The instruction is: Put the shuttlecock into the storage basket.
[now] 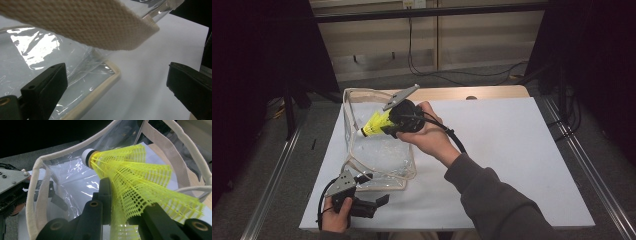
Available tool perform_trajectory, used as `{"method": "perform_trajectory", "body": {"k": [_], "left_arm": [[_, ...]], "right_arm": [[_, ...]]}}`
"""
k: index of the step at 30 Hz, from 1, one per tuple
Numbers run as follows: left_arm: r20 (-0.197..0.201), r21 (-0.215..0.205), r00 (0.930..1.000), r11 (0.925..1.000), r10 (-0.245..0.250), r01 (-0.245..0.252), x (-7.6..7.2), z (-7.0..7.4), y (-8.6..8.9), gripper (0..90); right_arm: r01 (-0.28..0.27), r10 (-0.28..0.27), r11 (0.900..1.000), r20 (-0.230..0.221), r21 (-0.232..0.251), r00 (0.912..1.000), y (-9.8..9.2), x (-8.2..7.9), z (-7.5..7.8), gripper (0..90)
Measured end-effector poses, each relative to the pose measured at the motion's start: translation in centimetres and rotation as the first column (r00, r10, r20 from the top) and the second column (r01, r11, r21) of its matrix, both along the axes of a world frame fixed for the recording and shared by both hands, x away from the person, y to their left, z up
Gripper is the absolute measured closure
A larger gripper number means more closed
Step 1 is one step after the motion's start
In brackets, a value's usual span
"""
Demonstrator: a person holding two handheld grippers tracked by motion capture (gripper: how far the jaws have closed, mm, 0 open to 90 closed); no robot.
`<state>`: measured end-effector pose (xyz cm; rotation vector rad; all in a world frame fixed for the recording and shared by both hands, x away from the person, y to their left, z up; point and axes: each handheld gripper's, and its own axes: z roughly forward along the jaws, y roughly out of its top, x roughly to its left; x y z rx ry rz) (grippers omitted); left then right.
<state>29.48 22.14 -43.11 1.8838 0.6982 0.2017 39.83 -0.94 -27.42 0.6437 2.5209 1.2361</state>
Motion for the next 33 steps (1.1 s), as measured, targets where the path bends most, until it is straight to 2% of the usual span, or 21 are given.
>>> {"method": "perform_trajectory", "body": {"k": [22, 33], "left_arm": [[0.002, 0.003, 1.0, 1.0, 0.007, -0.007, 0.0, 0.0, 0.0, 3.2], [0.001, 0.0, 1.0, 1.0, 0.005, -0.005, 0.0, 0.0, 0.0, 3.1]], "right_arm": [[0.006, -0.006, 1.0, 0.005, -0.028, 1.0, 1.9, 0.3, -0.5, 78.3], [0.003, -0.002, 0.998, 0.007, -0.06, 1.0, 3.0, 0.5, -1.0, 78.3]]}}
